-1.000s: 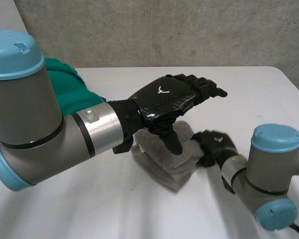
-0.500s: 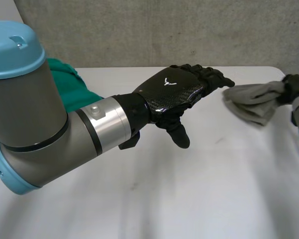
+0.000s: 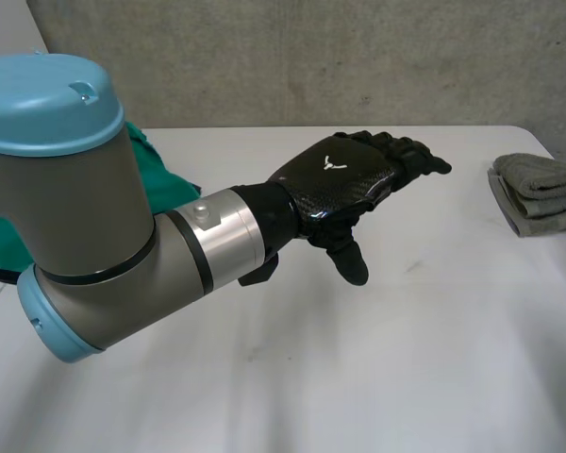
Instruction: Fold the laundry.
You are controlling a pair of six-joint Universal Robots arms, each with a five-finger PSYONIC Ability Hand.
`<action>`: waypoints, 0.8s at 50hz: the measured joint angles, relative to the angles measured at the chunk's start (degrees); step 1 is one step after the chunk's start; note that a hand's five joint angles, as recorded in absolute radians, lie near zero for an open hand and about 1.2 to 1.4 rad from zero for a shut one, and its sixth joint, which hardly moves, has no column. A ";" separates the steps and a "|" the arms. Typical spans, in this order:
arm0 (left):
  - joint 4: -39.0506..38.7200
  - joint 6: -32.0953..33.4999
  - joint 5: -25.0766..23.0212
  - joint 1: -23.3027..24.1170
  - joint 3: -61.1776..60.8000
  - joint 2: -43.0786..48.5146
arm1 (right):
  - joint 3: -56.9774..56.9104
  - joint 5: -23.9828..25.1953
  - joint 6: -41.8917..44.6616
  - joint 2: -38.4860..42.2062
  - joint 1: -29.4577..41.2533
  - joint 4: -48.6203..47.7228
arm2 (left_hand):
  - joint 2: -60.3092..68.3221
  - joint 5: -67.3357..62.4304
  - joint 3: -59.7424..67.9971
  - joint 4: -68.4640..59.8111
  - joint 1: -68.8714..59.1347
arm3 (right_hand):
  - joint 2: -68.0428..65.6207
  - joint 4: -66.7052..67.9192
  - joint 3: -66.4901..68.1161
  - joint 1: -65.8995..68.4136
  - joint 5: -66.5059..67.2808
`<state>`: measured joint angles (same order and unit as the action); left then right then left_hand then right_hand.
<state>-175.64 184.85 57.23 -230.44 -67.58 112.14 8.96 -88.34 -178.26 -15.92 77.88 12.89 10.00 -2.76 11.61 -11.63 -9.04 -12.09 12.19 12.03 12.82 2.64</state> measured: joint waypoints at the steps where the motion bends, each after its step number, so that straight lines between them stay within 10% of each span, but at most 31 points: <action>1: 0.00 0.00 0.63 0.06 0.05 -0.21 | 1.07 -0.54 0.75 -1.70 0.04 0.34 | 0.00 0.00 0.00 0.00 0.00 | 0.00 0.00 0.00 0.00 0.00; 12: -1.32 0.08 16.75 -2.58 3.43 -2.30 | 27.31 0.58 7.15 -25.98 -0.02 -11.59 | 0.00 0.00 0.00 0.00 0.01 | 0.00 0.00 0.00 0.00 0.00; 21: -4.12 5.35 33.67 -18.56 9.80 3.14 | 60.45 9.62 10.31 -52.58 0.29 -31.98 | 0.00 0.00 0.00 0.00 0.02 | 0.00 0.00 0.00 0.00 0.00; 34: -22.02 26.80 30.14 -36.72 21.82 30.98 | 100.50 18.79 23.48 -74.58 17.05 -45.88 | 2.19 -1.16 1.53 -1.51 -3.47 | 0.17 -0.17 -0.23 -0.06 -0.01; 40: -25.57 29.31 28.04 -37.73 25.67 38.20 | 104.83 18.38 28.32 -73.77 22.79 -42.91 | 50.51 -41.69 48.60 -49.15 -51.20 | 0.17 -0.17 -0.23 -0.06 -0.01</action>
<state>-201.21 214.16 85.26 -268.17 -41.90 150.34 113.79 -69.96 -149.94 -89.68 100.67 -30.02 60.51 -44.45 60.21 -60.78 -60.24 -11.91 12.02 11.80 12.76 2.63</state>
